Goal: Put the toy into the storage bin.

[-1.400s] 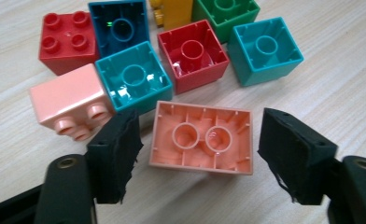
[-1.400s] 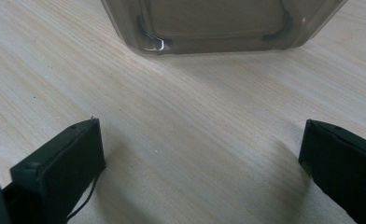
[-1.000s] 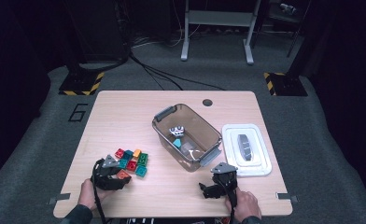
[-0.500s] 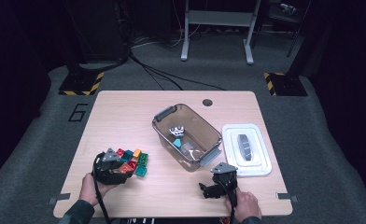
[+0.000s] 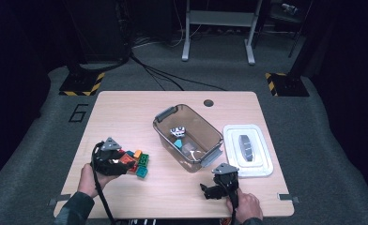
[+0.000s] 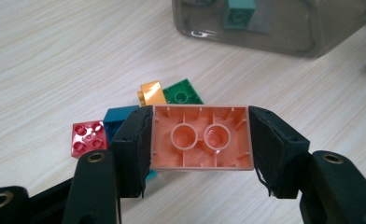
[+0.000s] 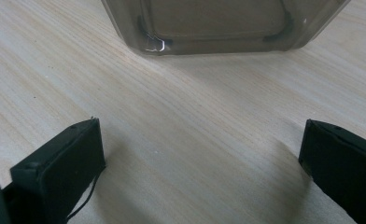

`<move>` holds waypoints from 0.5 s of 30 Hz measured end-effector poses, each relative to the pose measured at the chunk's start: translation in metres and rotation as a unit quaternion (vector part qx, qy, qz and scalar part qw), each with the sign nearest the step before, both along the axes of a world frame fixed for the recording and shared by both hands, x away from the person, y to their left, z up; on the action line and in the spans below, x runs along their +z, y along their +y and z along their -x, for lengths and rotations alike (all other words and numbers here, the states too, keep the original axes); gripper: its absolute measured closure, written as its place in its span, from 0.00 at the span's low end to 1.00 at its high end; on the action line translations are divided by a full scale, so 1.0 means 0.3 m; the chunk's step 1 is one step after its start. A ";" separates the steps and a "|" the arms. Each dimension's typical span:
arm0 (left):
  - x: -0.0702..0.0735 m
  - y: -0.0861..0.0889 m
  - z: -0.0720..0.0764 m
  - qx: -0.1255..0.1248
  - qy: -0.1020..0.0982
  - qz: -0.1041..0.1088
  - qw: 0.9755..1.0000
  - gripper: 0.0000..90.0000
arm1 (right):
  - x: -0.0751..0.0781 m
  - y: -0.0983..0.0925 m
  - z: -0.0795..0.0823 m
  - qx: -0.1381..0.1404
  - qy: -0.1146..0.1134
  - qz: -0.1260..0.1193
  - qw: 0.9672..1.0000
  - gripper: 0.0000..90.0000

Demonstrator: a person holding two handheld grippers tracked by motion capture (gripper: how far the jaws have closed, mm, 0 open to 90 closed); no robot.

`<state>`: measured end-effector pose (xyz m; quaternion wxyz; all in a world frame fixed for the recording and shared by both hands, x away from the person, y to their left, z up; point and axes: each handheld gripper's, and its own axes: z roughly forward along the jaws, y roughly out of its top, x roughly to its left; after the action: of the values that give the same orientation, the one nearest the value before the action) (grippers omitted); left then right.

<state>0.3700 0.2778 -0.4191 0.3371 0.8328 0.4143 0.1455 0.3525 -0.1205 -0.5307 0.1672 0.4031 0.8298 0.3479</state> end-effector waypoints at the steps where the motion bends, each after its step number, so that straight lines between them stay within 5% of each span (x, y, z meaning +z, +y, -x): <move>1: 0.007 -0.001 -0.003 -0.002 0.003 -0.003 1.000 0.48 | 0.000 0.000 0.000 -0.001 0.000 -0.001 1.000 0.00; 15: 0.071 -0.016 -0.063 -0.014 0.003 -0.020 1.000 0.48 | 0.000 0.000 0.000 0.000 0.000 0.000 1.000 0.00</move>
<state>0.3888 0.2729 -0.3977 0.3211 0.8455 0.4005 0.1472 0.3525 -0.1205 -0.5308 0.1671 0.4031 0.8297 0.3480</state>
